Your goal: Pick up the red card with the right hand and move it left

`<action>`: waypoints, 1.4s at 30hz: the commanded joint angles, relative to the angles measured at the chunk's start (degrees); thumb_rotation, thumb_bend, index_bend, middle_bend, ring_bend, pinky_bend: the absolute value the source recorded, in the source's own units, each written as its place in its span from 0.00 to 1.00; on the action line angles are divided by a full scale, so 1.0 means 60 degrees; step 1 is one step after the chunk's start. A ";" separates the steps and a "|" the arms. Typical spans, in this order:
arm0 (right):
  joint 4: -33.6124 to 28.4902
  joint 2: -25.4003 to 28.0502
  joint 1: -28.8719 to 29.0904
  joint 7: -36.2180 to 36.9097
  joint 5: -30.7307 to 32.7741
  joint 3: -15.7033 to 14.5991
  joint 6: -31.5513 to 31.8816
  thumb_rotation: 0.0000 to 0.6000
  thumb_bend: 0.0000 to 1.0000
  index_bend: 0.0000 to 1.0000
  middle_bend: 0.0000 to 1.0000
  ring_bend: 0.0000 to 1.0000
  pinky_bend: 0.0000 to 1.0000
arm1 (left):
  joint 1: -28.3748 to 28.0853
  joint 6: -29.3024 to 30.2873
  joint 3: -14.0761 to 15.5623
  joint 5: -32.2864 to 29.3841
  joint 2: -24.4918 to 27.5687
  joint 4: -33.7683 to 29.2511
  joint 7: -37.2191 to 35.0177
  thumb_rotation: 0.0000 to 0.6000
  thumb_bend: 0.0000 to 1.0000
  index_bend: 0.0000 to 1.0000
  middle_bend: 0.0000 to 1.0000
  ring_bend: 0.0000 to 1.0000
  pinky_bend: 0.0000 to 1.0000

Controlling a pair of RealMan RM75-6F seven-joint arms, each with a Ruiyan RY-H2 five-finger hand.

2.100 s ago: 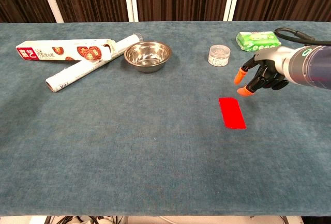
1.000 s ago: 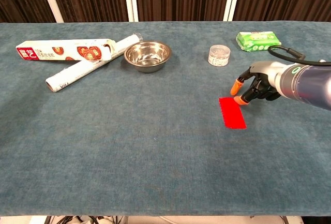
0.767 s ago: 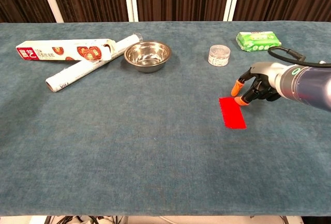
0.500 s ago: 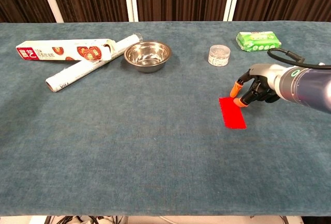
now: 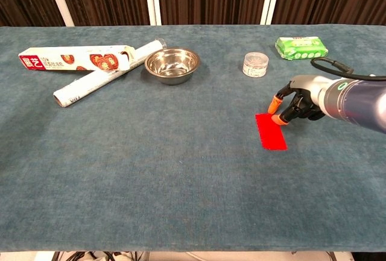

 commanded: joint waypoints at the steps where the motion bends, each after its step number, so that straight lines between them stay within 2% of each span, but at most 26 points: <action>1: 0.0031 -0.0032 0.0003 -0.0025 0.0015 0.0013 -0.0025 1.00 0.38 0.44 1.00 1.00 1.00 | 0.0004 0.0007 -0.0002 -0.0003 0.0000 0.0000 -0.0012 1.00 0.21 0.11 0.05 0.03 0.00; 9: 0.0002 -0.0094 -0.0047 -0.0039 -0.0084 0.0045 0.0024 1.00 0.38 0.49 1.00 1.00 1.00 | 0.0004 -0.0020 0.0000 -0.0021 0.0020 -0.0020 -0.0025 1.00 0.21 0.11 0.05 0.03 0.01; 22: 0.0476 -0.0462 -0.0134 -0.0046 -0.0628 -0.0042 0.0349 1.00 0.39 0.51 1.00 1.00 1.00 | 0.0013 -0.0013 -0.0005 -0.0031 0.0022 -0.0027 -0.0017 1.00 0.21 0.11 0.05 0.03 0.02; 42: 0.1217 -0.1086 -0.0338 -0.0091 -0.1390 -0.0076 0.0550 1.00 0.44 0.64 1.00 1.00 1.00 | 0.0024 -0.0042 -0.0011 -0.0083 0.0048 -0.0074 -0.0001 1.00 0.21 0.11 0.05 0.03 0.04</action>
